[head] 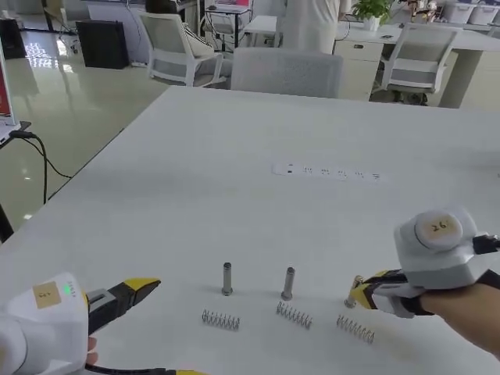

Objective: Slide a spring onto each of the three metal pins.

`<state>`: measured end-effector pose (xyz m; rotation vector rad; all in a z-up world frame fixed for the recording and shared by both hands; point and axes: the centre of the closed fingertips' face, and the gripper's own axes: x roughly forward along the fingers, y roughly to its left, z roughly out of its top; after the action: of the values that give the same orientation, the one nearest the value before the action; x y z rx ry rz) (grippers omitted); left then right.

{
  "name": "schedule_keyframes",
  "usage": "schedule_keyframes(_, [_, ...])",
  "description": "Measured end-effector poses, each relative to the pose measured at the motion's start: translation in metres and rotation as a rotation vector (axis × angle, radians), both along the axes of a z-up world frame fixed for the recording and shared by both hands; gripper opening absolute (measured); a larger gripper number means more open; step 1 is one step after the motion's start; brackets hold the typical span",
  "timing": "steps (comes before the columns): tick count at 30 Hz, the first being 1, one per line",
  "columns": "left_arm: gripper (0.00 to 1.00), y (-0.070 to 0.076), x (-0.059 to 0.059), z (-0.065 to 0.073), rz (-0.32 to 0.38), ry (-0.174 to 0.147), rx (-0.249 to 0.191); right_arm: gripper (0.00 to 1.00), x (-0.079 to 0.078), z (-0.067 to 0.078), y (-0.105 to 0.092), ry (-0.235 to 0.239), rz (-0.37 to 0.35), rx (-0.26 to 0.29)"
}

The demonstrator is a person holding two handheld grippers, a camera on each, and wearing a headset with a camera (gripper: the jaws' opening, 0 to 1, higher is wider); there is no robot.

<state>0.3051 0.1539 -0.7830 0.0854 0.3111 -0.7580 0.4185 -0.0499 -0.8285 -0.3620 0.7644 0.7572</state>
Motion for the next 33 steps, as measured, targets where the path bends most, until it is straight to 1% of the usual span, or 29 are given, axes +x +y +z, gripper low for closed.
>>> schedule_keyframes(7, [0.88,-0.001,0.001,0.001,-0.002,-0.002,0.002,0.14,-0.003,0.000,-0.005,-0.003,0.002,-0.002])
schedule_keyframes(14, [0.87,-0.002,0.000,0.000,-0.005,0.000,0.002,0.15,-0.013,0.001,-0.006,-0.001,0.016,-0.005])
schedule_keyframes(22, [0.86,-0.003,-0.001,0.000,-0.006,0.001,0.004,0.16,-0.026,0.004,-0.005,0.000,0.038,0.008])
schedule_keyframes(27, [0.86,-0.004,-0.001,-0.001,-0.013,0.002,0.006,0.17,-0.035,0.001,-0.004,0.017,0.056,0.011])
schedule_keyframes(33, [0.86,-0.006,-0.001,0.000,-0.018,0.001,0.008,0.18,-0.041,-0.004,-0.004,0.040,0.074,0.002])
